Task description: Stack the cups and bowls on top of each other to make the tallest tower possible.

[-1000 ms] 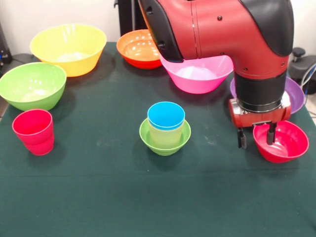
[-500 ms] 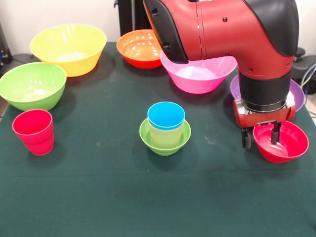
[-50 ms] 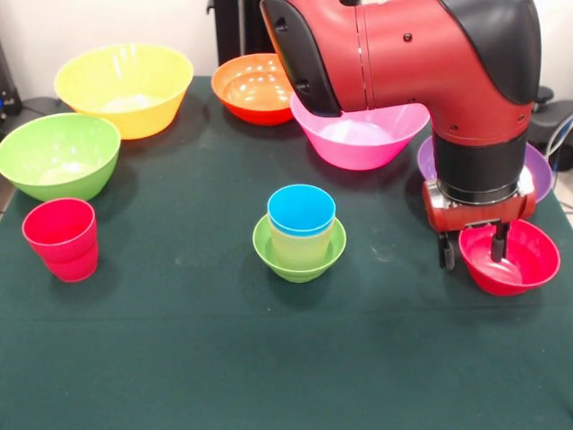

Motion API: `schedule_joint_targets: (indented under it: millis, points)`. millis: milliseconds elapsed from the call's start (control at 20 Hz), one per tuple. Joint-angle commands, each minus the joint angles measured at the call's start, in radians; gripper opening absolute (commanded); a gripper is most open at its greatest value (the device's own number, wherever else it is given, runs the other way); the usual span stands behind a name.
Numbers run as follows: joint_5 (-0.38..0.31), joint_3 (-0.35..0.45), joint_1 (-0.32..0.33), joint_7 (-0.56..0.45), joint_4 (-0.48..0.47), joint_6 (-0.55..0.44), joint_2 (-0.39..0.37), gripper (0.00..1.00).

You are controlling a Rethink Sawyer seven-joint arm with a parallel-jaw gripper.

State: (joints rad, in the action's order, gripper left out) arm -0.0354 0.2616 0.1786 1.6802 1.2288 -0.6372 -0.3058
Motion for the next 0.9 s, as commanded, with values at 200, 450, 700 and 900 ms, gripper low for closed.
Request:
schedule_joint_targets:
  millis: [200, 450, 700, 900]
  points:
    - [-0.029, 0.041, -0.029, 0.054, 0.03, 0.023, 0.029, 1.0]
    - [-0.031, 0.043, -0.03, 0.048, 0.018, 0.026, 0.04, 1.0]
    - [-0.034, 0.045, -0.027, 0.048, 0.028, 0.043, 0.043, 1.0]
    - [-0.037, 0.044, -0.027, 0.051, 0.028, 0.055, 0.047, 1.0]
